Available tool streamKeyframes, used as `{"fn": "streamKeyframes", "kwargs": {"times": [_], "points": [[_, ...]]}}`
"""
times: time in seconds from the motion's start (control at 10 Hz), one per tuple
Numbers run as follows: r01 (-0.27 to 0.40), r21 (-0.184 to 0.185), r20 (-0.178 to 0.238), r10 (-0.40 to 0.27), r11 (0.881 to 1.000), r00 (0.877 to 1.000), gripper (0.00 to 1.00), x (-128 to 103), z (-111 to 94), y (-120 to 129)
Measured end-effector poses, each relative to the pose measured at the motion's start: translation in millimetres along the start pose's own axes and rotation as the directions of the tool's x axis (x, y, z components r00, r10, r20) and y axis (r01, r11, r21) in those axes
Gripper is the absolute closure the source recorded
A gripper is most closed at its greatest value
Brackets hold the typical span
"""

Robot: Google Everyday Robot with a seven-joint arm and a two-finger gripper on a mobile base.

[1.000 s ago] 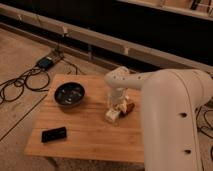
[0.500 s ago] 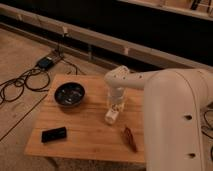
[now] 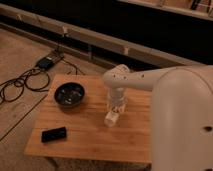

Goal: Place the bottle in the ceramic bowl

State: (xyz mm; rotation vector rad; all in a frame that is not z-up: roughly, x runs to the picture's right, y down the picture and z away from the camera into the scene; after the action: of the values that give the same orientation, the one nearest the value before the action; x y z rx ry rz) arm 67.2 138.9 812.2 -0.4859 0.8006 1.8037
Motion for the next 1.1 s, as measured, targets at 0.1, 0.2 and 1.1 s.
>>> {"fn": "streamKeyframes", "kwargs": {"times": [0.1,0.2,1.1], "points": [[0.015,0.004,0.0,-0.015,1.0,1.0,1.0,11.0,-9.0,5.4],[0.041,0.004,0.0,-0.041,0.999,0.999,1.0,21.0,-16.6,14.7],[0.456,-0.011,0.103,-0.452,0.89,0.886,1.0,33.6,-72.4,168.2]]}}
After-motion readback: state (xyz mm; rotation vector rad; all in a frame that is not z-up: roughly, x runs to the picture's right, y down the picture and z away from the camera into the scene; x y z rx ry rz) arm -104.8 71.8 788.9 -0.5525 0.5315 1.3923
